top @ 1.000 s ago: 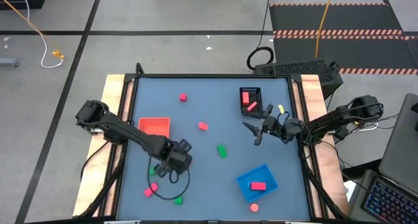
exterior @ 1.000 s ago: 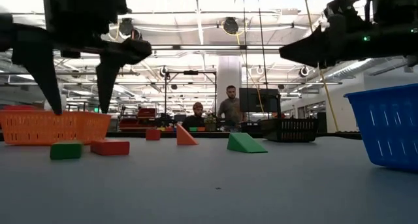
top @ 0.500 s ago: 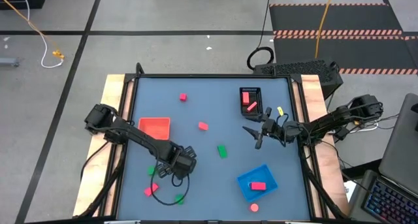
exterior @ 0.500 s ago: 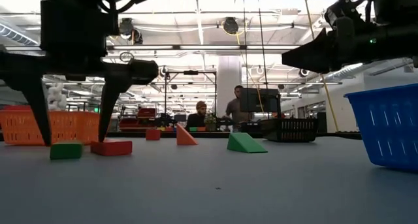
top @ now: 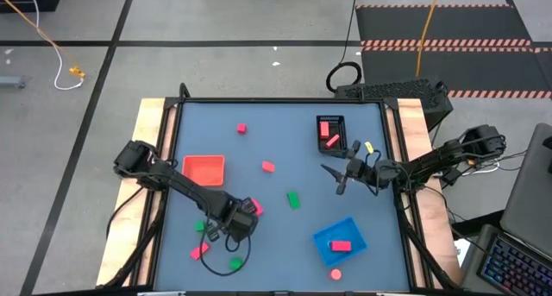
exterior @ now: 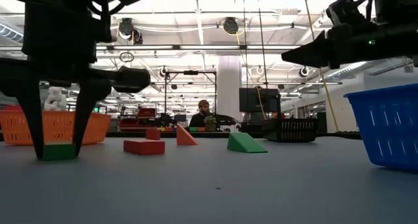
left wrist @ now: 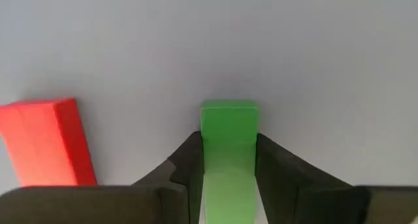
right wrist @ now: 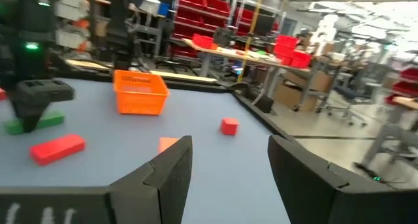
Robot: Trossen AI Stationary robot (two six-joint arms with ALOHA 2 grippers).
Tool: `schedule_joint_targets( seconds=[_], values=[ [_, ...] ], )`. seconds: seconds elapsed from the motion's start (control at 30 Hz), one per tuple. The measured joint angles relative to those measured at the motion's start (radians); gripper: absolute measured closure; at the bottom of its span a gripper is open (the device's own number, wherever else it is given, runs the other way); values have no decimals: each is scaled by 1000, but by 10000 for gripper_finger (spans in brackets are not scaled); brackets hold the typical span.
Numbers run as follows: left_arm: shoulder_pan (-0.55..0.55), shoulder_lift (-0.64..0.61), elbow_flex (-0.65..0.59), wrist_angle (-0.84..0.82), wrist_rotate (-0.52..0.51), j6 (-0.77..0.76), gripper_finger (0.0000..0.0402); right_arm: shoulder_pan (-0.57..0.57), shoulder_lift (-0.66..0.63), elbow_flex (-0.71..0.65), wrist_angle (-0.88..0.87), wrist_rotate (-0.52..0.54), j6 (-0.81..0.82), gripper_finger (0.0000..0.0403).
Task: Sort & place blocks by color
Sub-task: Put the green block into the orange bin
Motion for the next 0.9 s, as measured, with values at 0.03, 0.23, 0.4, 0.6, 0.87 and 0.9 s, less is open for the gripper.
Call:
schedule_joint_targets(
  seconds=[0.03,0.23,0.4,0.6,0.87,0.9],
  values=[
    [4,0,0,-8,-14,-19,294,0,0,0,1,10,-10,206],
    [78,-74,-8,-129,-171,-195,295,0,0,0,7,31,-43,206],
    [179,-202,-5,-272,-180,-403,295,0,0,0,9,31,-45,206],
    [251,-355,-3,-335,-179,-402,295,0,0,0,14,31,-44,206],
    [321,-453,-3,-460,-212,-515,295,0,0,0,-23,31,-14,206],
    [332,-455,-4,-496,-213,-540,295,0,0,0,-23,31,-6,206]
  ],
)
